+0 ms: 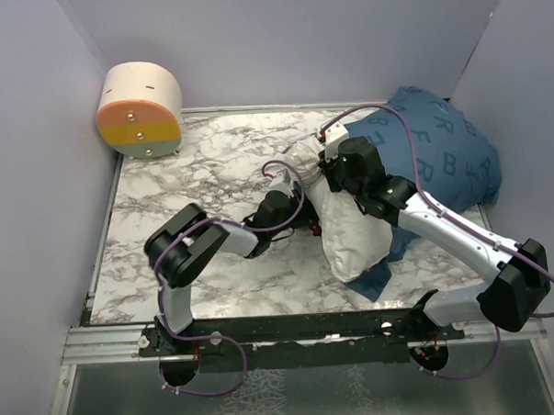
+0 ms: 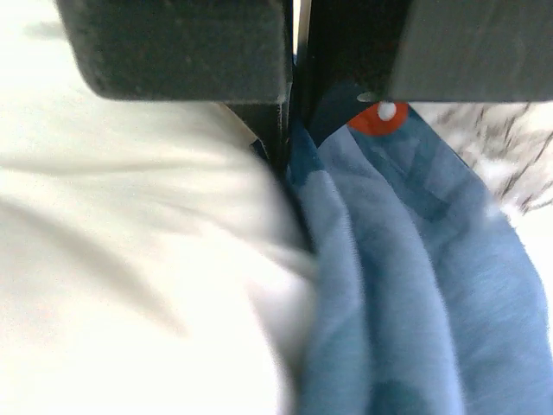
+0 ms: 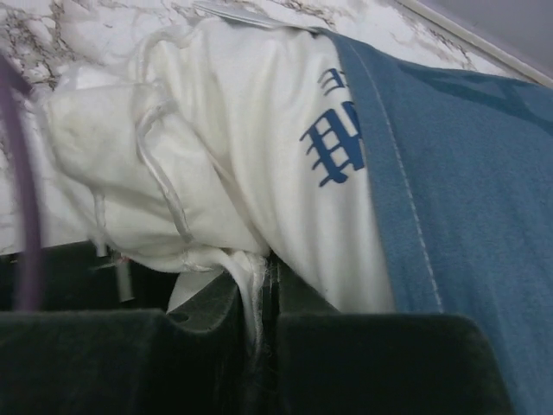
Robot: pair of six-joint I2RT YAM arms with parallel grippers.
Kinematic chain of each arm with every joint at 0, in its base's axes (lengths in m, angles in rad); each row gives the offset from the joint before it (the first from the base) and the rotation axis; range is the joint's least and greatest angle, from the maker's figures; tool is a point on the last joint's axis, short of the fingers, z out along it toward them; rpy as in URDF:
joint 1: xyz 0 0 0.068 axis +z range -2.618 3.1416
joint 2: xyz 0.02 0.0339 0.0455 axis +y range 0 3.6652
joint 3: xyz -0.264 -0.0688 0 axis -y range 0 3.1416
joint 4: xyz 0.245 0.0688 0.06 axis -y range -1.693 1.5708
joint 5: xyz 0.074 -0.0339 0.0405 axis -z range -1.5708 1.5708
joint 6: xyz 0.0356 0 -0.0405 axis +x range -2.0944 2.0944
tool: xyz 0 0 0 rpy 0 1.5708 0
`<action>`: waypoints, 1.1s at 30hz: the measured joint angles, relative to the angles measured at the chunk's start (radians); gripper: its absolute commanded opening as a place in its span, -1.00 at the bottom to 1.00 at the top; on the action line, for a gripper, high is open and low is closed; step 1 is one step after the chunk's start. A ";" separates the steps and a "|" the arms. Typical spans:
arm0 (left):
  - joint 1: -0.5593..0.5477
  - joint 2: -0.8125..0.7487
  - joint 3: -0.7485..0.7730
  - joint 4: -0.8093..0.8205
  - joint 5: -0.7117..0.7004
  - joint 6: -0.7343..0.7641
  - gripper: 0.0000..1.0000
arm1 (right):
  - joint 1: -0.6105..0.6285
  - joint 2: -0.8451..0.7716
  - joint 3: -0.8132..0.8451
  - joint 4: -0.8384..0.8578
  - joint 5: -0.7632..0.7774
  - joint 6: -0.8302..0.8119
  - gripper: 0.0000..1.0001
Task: Put the pillow into the pillowcase
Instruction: Stuff the pillow into the pillowcase.
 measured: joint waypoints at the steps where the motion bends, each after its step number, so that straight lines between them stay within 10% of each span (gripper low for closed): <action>1: -0.001 -0.053 -0.039 -0.009 -0.009 0.017 -1.00 | -0.002 -0.002 0.000 0.002 -0.001 0.003 -0.99; 23: 0.129 -1.175 -0.451 -0.572 -0.085 0.241 -1.00 | 0.012 0.068 0.006 0.074 -0.023 0.030 -0.97; 33: 0.152 -1.332 -0.412 -0.768 -0.029 0.273 -1.00 | 0.012 0.121 0.032 0.009 -0.134 0.018 -0.89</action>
